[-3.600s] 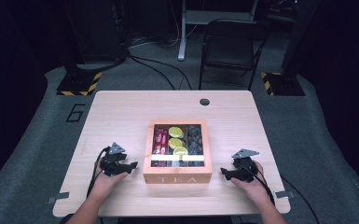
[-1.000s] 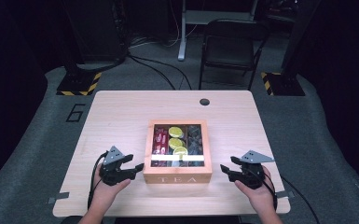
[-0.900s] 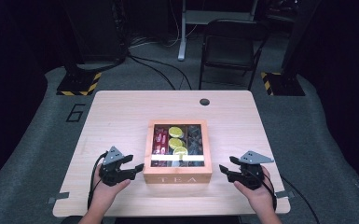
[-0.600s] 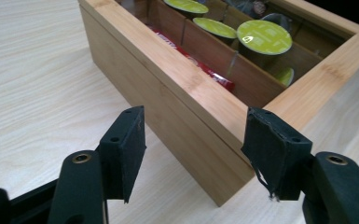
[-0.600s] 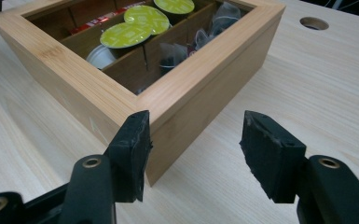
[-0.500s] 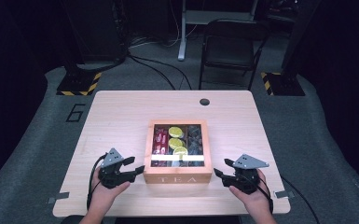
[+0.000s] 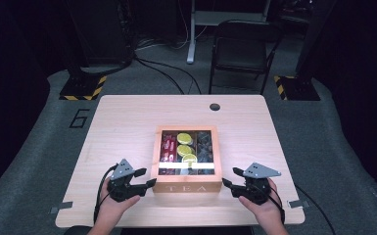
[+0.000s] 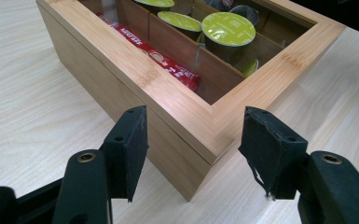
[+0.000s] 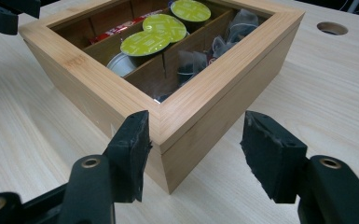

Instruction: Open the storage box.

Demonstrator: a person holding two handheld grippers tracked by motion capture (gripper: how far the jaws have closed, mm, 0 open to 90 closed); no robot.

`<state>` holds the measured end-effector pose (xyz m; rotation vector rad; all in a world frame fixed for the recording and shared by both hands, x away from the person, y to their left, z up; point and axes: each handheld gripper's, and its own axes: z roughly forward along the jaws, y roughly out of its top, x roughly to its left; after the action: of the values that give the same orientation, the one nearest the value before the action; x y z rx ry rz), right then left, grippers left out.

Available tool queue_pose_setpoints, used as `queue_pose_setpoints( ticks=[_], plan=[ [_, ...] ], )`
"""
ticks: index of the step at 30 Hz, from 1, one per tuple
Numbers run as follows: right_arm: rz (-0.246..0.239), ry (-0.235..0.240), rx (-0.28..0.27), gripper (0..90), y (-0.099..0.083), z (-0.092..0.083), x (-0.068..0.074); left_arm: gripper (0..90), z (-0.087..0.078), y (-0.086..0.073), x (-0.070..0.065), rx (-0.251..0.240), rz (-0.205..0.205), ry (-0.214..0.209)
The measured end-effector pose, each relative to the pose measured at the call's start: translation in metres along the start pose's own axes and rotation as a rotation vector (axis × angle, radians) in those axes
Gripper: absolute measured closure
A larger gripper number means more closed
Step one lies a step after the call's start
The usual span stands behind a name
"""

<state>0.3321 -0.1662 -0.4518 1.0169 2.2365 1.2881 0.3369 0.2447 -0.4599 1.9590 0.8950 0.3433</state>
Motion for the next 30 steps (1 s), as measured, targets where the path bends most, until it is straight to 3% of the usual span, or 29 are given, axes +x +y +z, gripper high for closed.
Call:
queue_pose_setpoints(
  ticks=[10, 17, 23, 30],
  plan=[
    [-0.041, 0.021, 0.034, 40.6, -0.004, 0.009, 0.003, 41.1, 0.003, -0.001, -0.003, 0.008, 0.011, -0.007],
    [-0.036, 0.030, 0.055, 40.0, -0.007, 0.016, 0.005, 40.6, 0.009, -0.002, -0.007, 0.009, 0.014, 0.000],
    [-0.061, 0.028, 0.064, 39.9, -0.008, 0.019, 0.005, 39.6, 0.012, -0.003, -0.009, 0.028, 0.025, -0.001],
    [-0.049, 0.030, 0.079, 40.3, -0.009, 0.021, 0.005, 39.9, 0.013, -0.005, -0.008, 0.036, 0.023, -0.005]
  ],
)
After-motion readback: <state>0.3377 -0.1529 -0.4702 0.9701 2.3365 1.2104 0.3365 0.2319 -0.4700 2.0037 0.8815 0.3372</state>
